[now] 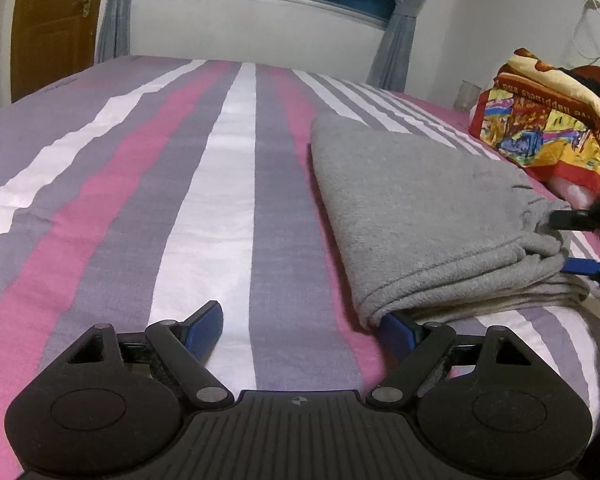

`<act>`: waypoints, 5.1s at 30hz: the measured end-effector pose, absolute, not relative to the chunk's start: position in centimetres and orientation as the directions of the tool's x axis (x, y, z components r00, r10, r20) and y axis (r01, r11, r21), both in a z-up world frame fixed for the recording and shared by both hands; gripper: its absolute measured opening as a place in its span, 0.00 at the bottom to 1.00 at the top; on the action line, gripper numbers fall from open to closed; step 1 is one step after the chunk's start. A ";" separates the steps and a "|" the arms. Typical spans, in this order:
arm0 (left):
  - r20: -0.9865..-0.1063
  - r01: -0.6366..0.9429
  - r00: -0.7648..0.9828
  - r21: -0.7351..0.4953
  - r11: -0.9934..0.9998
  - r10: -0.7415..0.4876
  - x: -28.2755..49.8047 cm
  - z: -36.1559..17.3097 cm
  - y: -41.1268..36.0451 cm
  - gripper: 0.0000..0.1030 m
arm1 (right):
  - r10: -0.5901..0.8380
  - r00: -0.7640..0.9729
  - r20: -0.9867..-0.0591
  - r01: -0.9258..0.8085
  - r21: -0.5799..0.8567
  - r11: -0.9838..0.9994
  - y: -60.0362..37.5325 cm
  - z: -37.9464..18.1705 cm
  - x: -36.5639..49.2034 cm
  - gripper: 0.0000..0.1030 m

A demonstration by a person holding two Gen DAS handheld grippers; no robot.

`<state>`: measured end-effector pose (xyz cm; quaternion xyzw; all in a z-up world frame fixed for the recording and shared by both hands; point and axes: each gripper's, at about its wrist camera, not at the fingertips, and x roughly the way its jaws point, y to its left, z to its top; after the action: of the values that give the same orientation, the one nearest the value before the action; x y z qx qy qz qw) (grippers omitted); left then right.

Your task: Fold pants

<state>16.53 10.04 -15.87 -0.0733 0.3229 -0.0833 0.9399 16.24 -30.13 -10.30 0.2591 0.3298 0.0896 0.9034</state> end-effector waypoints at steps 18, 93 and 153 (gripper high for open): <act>-0.578 0.104 0.785 -0.231 0.967 -0.223 17.0 -16.3 10.1 0.84 | 0.296 0.802 -0.519 0.079 0.584 0.808 -32.3 -13.0 13.9 0.41; -0.555 0.092 0.802 -0.251 0.964 -0.221 17.1 -16.7 9.8 0.86 | 0.309 0.830 -0.465 0.034 0.594 0.804 -32.7 -10.6 13.5 0.27; -0.676 0.183 0.651 -0.301 0.936 -0.345 32.6 -15.2 7.4 0.90 | 0.232 0.681 -0.694 -0.092 0.233 0.968 -30.9 -11.0 23.0 0.91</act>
<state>32.59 7.45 -15.24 -0.1034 0.3910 -0.1462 0.9028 22.98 -30.87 -10.99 0.0898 0.3892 0.0889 0.9124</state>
